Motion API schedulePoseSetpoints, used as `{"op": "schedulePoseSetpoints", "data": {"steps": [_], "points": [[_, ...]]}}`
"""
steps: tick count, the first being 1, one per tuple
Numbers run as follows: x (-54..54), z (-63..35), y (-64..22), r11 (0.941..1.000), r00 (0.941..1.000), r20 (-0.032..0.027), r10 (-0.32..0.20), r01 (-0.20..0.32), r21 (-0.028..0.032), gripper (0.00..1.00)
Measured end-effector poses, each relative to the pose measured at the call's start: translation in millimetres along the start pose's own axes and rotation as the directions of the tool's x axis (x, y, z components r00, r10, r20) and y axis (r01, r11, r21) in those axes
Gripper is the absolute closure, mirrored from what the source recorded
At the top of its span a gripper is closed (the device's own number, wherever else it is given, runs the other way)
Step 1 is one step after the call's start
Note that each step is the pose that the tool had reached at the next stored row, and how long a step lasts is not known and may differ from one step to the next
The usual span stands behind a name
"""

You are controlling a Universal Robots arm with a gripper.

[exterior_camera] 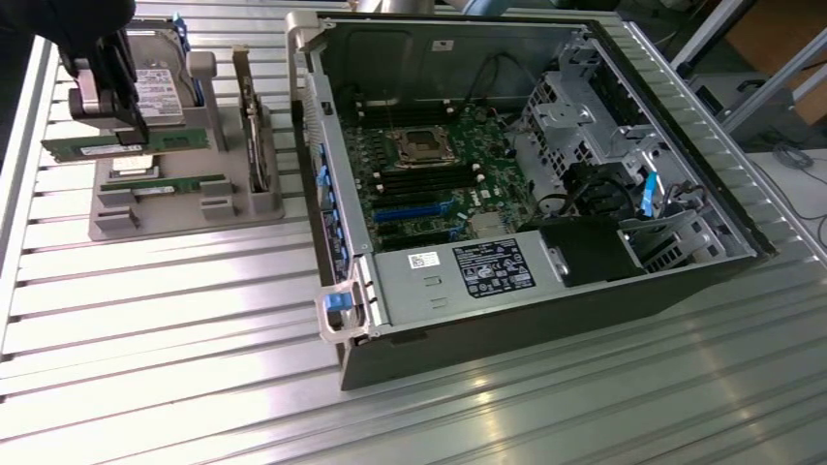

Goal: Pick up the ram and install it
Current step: 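Pick up the ram and move it above insertion slot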

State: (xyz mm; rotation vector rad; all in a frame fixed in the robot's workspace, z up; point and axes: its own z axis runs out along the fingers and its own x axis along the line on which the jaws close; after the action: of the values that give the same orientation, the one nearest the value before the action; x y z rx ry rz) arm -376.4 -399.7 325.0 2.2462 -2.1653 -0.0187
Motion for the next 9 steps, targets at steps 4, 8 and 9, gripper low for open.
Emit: {"op": "schedulePoseSetpoints", "data": {"steps": [4,8,9], "points": [[0.0,-4.7,0.1,1.0,1.0,0.0,0.0,0.0,0.0,0.88],[0.0,-9.4,0.2,1.0,1.0,0.0,0.0,0.0,-0.0001,0.88],[0.1,-10.0,0.2,1.0,1.0,0.0,0.0,0.0,-0.0001,0.88]]}}
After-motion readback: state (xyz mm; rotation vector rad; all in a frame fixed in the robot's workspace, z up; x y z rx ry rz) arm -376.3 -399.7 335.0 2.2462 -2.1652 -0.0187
